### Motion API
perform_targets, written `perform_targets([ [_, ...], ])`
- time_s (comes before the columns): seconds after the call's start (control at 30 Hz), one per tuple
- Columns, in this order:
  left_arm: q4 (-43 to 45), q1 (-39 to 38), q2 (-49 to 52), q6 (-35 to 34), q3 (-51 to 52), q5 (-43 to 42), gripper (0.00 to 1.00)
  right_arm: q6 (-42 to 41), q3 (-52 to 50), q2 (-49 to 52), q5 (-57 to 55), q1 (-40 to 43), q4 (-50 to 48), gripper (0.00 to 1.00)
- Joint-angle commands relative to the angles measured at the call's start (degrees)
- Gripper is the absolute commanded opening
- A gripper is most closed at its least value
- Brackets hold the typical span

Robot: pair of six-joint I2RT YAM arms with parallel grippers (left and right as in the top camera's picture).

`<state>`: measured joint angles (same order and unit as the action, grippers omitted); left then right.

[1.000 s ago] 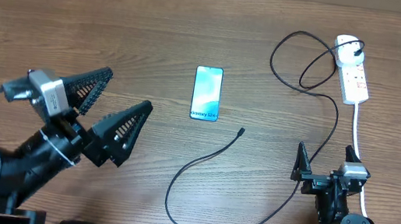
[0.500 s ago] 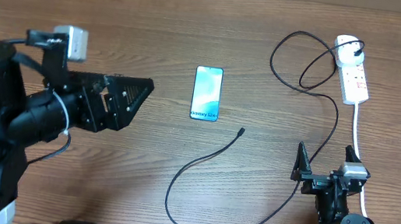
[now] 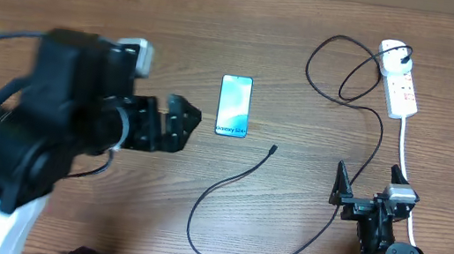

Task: Plug charger to phone and switch on socket
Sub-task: 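Raise the left arm and swing its open gripper toward the phone, then lower the left gripper over the phone's top edge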

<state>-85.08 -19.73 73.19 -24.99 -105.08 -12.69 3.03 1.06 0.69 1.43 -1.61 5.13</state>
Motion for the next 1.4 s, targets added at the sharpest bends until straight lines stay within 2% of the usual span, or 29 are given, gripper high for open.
perform_targets([
  [0.0,-4.33,-5.11,7.87,-5.49,-6.40,18.97,1.00,0.24,-0.59,-0.52,-0.50,-0.31,-0.28,1.00],
  [0.13,-4.09,-7.72,13.42,-5.99,-7.91,19.74,1.00,0.24,-0.59,-0.52,-0.50,-0.31,-0.28,1.00],
  [0.5,-2.10,-8.39,26.08,-6.16,-7.91,7.54,1.00,0.24,-0.59,-0.52,-0.50,-0.31,-0.28,1.00],
  [0.73,-0.11,-8.48,31.93,-8.04,-7.91,6.10,1.00,0.24,-0.59,-0.52,-0.50,-0.31,-0.28,1.00],
  [1.37,-2.56,-8.41,33.51,-8.00,-8.00,5.68,1.00,0.24,-0.59,-0.52,-0.50,-0.31,-0.28,1.00],
])
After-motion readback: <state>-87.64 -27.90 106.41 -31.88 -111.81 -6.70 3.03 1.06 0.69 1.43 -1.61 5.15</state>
